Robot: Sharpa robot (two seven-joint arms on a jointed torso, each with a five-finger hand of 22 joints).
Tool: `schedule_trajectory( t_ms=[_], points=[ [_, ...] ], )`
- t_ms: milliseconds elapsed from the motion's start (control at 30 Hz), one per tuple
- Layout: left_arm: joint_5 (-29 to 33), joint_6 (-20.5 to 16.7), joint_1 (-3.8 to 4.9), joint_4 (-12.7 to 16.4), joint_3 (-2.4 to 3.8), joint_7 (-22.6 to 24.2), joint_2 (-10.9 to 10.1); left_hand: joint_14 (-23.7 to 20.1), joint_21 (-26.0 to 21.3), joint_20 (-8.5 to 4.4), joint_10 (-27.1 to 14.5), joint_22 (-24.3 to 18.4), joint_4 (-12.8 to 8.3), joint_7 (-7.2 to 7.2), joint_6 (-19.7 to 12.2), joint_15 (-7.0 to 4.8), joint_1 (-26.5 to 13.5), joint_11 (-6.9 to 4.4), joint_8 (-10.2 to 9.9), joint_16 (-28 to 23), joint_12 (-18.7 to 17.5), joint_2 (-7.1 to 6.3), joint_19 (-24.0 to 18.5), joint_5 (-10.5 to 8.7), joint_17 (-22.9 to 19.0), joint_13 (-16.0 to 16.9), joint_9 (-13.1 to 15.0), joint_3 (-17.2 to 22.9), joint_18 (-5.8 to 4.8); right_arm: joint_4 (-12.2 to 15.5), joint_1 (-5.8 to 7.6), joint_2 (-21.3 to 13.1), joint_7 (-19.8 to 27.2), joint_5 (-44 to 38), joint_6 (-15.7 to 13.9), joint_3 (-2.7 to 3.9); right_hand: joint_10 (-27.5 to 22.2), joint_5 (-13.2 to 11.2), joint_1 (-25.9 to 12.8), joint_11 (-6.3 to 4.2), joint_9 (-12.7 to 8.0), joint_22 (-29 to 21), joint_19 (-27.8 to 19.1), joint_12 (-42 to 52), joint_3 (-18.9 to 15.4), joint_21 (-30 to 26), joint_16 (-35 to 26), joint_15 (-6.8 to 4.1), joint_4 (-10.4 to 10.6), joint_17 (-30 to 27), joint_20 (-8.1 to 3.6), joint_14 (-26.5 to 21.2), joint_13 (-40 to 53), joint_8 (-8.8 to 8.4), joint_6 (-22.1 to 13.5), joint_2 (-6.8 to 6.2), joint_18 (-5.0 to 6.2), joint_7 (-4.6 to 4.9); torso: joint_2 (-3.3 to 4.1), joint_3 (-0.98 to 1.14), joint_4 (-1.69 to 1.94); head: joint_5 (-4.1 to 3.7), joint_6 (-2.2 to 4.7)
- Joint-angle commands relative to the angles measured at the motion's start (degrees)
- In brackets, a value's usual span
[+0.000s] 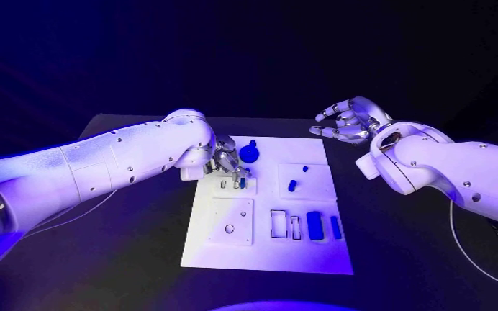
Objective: Assemble the parts on the task board
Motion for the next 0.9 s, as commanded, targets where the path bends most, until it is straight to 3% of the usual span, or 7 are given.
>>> schedule_trajectory(
  t_ms=[33, 333, 900],
  points=[
    [1.03, 1.63, 0.19, -0.36, -0.03, -0.16, 0.39, 5.62, 0.19, -0.04, -0.39, 0.04, -0.14, -0.01, -0.54, -0.11, 0.17, 0.17, -0.39, 0.39, -0.32, 0.59, 0.33, -0.01, 13.80, -0.02, 0.11, -0.19, -0.76, -0.03, 0.01, 0.09, 0.04, -0.55, 0.97, 0.02, -0.26, 0.32, -0.05, -0.11, 0.00, 15.10, 6.00, -0.50, -0.20, 0.25, -0.08, -0.28, 0.03, 8.36, -0.39, 4.45, 4.86, 0.28, -0.53, 0.59, -0.82, 0.00, 0.00, 0.03, 0.15, -0.10, -0.13],
    [1.97, 2.54, 0.15, -1.29, -0.31, -0.19, 1.18, 5.69, 0.25, 0.04, -0.47, 0.14, -0.26, 0.01, -0.50, -0.05, 1.73, 0.20, -0.49, 0.47, -0.31, 1.28, 0.32, 0.09, 14.00, 0.04, 0.47, 0.25, -0.77, -0.09, 0.01, 0.23, 0.00, -0.68, 1.20, 0.02, -0.28, 0.38, -0.04, -0.10, -0.01, 15.10, 6.00, -0.53, -0.17, 0.25, -0.10, -0.27, 0.03, 8.31, -0.39, 4.44, 4.83, 0.30, -0.58, 0.67, -0.82, 0.01, -0.02, 0.02, -0.04, -0.02, -0.43],
    [2.96, 4.64, 0.06, -1.96, -0.47, -0.22, 1.94, 5.82, 0.33, 0.10, -0.65, 0.31, -0.35, -0.04, -0.28, -0.07, 3.99, 0.15, -0.70, 0.61, -0.55, 1.89, 0.33, 0.08, 14.37, -0.31, 0.91, 1.22, -0.78, -0.23, 0.01, 0.48, -0.18, -0.71, 1.48, 0.02, -0.25, 0.55, 0.01, -0.09, 0.00, 15.10, 6.00, -0.49, -0.07, 0.25, -0.14, -0.26, 0.02, 8.22, -0.38, 4.42, 4.86, 0.37, -0.63, 0.86, -0.82, 0.02, 0.01, 0.05, 0.02, -0.30, -0.72]
  ],
)
